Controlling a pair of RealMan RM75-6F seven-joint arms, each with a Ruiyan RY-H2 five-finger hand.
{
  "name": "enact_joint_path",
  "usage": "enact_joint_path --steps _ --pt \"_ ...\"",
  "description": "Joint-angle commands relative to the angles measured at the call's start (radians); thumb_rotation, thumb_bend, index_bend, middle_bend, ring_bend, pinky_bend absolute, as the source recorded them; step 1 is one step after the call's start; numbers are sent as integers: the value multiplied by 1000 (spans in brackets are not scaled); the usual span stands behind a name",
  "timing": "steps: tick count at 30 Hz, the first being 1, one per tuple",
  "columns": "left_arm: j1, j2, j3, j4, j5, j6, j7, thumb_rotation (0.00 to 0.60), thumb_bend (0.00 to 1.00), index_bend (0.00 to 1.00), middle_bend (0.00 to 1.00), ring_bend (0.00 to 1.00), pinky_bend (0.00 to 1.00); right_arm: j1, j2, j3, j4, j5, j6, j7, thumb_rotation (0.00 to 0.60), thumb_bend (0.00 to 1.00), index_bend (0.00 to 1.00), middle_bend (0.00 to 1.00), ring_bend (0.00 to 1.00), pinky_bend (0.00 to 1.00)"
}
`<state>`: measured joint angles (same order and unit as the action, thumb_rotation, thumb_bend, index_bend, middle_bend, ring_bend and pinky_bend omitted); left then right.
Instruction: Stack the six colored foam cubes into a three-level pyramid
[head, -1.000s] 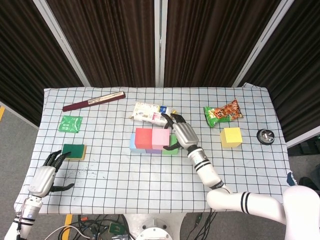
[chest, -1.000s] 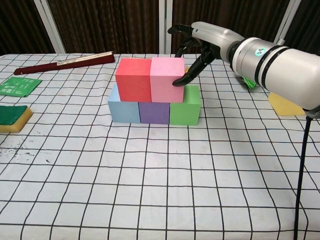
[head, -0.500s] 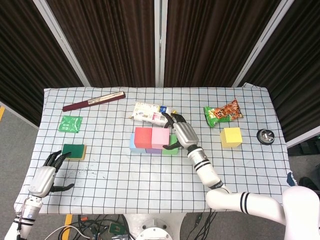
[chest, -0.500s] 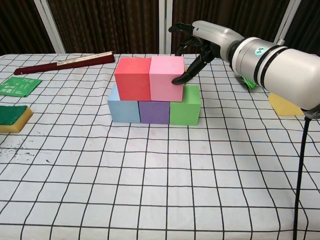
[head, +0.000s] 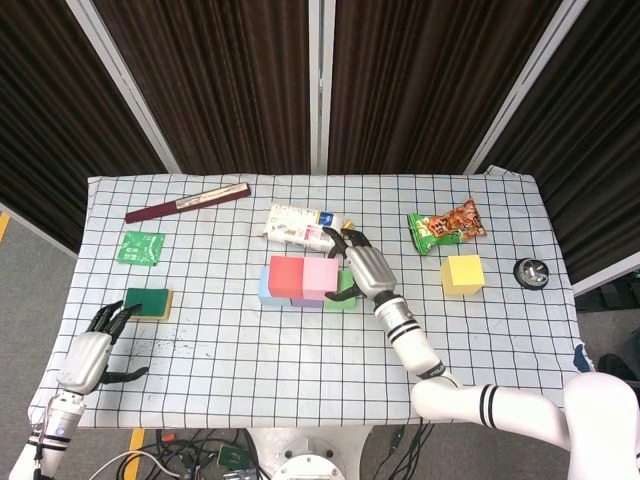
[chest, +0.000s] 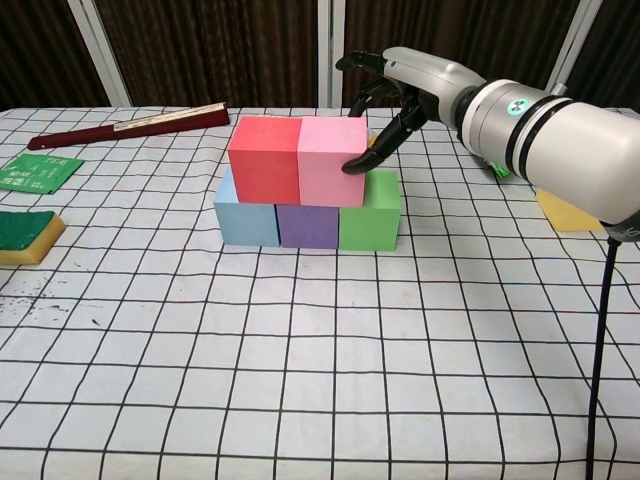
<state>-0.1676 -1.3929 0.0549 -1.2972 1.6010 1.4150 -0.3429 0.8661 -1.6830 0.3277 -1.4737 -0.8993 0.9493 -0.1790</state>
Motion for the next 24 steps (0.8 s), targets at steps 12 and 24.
enact_joint_path --steps 12,24 --pt "0 -1 1 2 -1 -2 -4 600 0 100 145 15 66 0 15 -3 -5 3 -27 6 600 63 0 338 35 0" --pt "-1 -1 0 4 -3 -5 -4 600 0 100 145 15 66 -4 44 -5 -29 -12 -55 40 600 0 0 171 0 0"
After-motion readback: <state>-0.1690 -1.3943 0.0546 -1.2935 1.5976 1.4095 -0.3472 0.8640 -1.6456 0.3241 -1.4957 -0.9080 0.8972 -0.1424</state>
